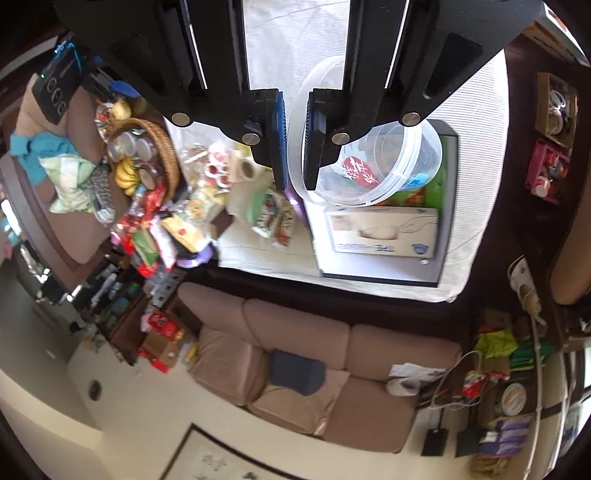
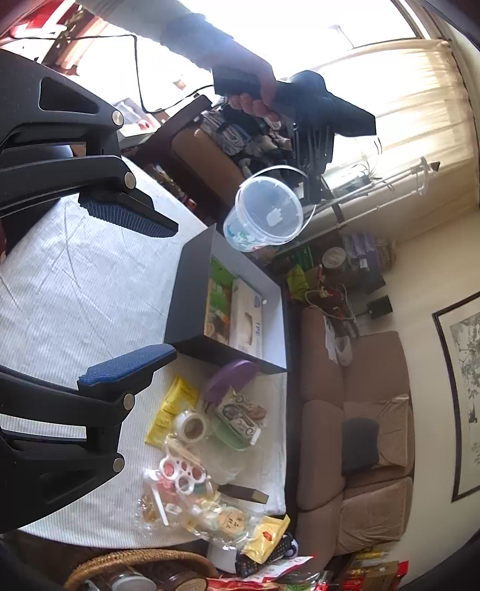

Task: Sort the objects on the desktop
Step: 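Carry the tub by its handle with the left tool into the black box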

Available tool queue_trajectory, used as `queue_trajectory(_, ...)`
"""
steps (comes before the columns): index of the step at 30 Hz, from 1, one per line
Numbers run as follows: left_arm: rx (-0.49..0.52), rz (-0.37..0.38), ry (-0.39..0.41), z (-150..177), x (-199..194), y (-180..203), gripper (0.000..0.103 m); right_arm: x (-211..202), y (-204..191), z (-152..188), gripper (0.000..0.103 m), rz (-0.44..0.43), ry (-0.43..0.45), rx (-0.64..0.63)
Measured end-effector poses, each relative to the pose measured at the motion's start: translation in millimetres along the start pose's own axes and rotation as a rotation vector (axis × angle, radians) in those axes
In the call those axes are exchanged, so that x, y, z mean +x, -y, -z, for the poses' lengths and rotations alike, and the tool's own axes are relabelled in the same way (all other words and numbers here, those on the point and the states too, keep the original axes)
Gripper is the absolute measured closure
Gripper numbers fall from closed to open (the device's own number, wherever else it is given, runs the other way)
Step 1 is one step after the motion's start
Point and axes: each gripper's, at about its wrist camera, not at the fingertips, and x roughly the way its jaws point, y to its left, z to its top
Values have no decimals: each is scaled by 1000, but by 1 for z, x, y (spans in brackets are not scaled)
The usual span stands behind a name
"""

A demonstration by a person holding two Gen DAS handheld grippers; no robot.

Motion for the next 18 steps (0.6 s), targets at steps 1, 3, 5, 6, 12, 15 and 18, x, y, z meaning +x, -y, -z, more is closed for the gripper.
queue_trajectory(1,-10,-15,-4,-2,6,-11,96,7,0,1,40,-3,-7,3)
queue_trajectory(3,-30,-34,-14,-6,19,-30,95,20,4,2,40,-11,-17,18)
queue_trajectory(5,-57,-46,-31,-7,36,-51,95,33,9,4,40,-19,-29,35)
queue_trajectory(6,-70,-52,-40,-5,44,-61,95,38,10,5,40,-20,-34,39)
queue_trajectory(12,-157,-45,-88,2,94,-110,95,65,23,12,40,-16,-76,43)
queue_trajectory(15,-200,-5,-89,3,105,-122,95,74,30,15,40,-13,-97,48)
queue_trajectory(18,-203,20,-86,-3,107,-124,95,81,37,19,40,-9,-111,59)
